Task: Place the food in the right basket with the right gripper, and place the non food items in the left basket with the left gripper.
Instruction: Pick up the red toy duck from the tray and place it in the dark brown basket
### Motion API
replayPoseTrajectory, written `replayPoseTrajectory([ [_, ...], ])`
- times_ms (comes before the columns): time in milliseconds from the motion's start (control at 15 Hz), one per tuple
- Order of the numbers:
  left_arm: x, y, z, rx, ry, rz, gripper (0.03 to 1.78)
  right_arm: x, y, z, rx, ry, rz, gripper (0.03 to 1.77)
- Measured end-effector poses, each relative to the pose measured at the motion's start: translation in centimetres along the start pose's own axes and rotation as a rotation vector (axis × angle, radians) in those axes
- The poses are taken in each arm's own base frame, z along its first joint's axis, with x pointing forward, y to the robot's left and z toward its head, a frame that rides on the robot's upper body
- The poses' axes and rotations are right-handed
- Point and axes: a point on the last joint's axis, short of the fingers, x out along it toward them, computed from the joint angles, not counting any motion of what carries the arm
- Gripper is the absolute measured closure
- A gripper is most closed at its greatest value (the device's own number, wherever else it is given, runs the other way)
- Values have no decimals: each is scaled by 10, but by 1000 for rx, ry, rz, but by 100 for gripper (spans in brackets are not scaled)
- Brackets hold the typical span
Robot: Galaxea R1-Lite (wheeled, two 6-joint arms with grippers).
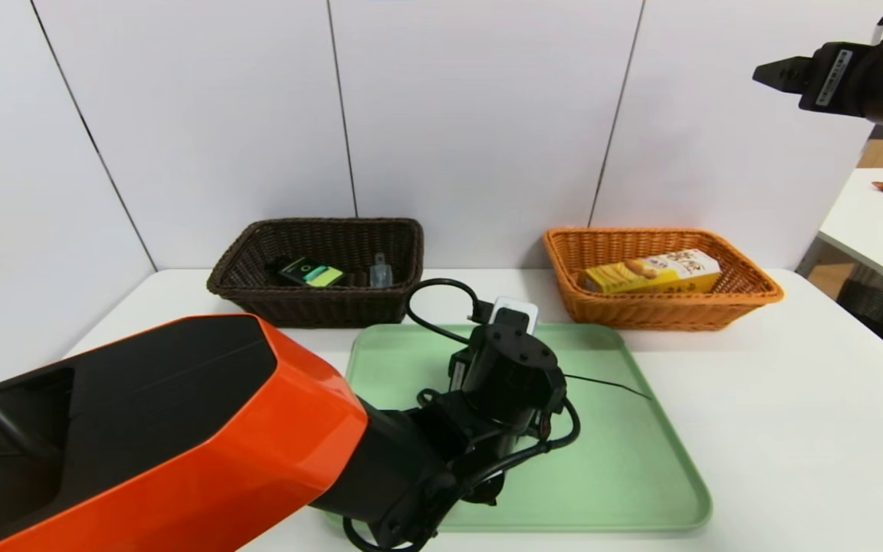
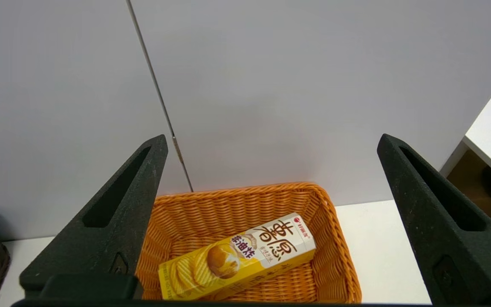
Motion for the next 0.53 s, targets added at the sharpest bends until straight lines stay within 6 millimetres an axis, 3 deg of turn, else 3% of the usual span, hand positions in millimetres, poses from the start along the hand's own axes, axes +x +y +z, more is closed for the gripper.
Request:
replayPoseTrajectory([
  [533, 21, 7, -3, 0, 12, 37, 12, 3, -1, -3, 2, 11, 26, 10],
])
